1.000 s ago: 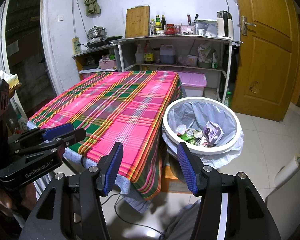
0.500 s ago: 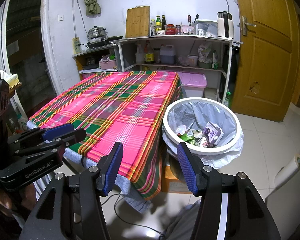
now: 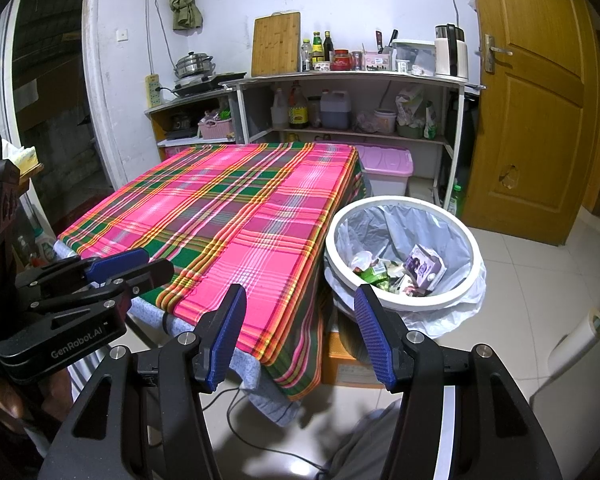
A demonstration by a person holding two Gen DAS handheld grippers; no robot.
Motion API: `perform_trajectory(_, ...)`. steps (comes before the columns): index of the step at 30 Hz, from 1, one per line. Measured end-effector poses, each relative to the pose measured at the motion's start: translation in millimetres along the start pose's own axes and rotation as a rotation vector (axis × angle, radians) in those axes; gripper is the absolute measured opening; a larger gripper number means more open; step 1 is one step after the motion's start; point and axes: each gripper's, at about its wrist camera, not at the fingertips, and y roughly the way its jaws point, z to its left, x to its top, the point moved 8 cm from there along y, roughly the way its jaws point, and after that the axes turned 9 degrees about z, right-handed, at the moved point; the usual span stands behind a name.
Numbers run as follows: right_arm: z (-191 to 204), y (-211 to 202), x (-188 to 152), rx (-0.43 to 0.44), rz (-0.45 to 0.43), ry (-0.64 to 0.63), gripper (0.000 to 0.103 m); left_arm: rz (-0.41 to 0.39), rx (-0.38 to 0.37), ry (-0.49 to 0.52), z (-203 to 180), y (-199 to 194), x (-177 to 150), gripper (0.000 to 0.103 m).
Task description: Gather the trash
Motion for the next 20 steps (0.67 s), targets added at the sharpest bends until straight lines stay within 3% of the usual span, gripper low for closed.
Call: perform_trajectory(20, 1.8, 2.4, 0.4, 0.000, 0.002, -0.003, 0.057, -0.019, 0.015, 0.008, 2.6, -4.4, 1.6, 0.036)
